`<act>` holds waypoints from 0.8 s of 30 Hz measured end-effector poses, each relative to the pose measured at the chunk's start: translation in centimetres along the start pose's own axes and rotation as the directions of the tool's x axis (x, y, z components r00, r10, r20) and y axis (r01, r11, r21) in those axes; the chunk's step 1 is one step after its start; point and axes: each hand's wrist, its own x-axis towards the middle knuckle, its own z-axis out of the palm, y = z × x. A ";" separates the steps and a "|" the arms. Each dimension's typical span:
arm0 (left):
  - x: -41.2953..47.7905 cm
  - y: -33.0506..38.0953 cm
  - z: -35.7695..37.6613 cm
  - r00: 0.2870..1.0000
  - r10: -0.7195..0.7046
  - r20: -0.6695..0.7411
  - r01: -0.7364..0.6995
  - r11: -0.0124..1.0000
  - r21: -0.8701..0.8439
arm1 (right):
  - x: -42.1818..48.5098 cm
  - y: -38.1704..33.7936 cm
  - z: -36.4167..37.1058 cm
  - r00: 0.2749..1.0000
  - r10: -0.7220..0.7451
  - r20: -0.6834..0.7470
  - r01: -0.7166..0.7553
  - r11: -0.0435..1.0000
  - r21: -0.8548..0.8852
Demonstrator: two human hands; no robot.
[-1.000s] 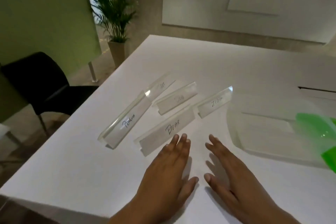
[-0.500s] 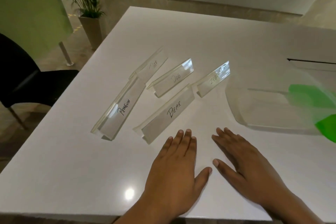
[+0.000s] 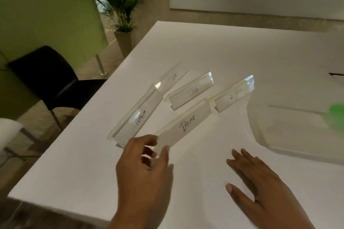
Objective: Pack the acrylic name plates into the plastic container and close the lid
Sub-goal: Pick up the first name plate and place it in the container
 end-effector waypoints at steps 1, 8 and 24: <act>0.3 -0.2 -0.3 0.995 -0.096 -0.036 0.095 0.995 -0.017 | 0.0 0.1 0.1 1.000 -0.010 -0.003 0.010 1.000 0.019; 0.8 -1.4 -0.1 0.950 -0.285 -0.127 0.289 0.957 0.017 | 0.0 1.2 -0.4 0.995 -0.102 0.021 0.098 0.983 0.158; 3.3 -3.8 0.9 0.964 -0.258 -0.067 0.252 0.964 -0.089 | 0.4 0.4 -0.9 0.996 -0.006 -0.090 0.036 0.937 0.347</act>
